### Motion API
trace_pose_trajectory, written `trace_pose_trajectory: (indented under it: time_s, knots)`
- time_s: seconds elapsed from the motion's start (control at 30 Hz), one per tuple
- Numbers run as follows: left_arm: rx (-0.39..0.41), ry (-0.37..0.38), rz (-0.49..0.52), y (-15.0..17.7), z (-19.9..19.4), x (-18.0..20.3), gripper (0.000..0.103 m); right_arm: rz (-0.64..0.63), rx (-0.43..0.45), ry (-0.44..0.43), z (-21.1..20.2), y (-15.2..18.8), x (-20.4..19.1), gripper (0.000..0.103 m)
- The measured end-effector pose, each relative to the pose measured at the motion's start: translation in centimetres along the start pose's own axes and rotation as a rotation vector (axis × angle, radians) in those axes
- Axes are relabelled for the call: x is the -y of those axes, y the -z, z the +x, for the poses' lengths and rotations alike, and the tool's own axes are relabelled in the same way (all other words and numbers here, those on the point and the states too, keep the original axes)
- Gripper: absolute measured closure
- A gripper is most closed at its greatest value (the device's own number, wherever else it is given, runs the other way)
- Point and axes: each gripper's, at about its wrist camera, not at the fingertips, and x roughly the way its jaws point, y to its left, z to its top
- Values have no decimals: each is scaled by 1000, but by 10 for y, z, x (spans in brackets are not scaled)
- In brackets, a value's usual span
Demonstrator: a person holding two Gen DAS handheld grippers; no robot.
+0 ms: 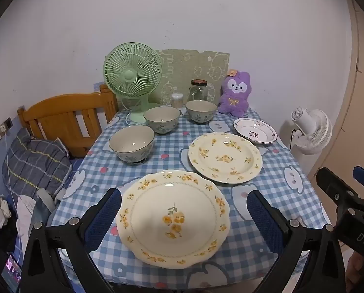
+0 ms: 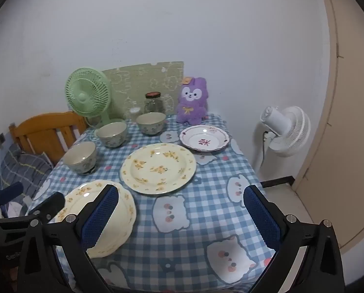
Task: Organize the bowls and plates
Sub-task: 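Move both grippers toward the rim of the large yellow-flowered plate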
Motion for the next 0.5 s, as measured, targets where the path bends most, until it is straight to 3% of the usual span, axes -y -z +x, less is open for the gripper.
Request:
trace_pose_trajectory:
  time_s: [0.5]
  knots:
    - [45, 22, -27, -6, -10, 2, 1, -6, 2, -13, -6, 1, 3, 0]
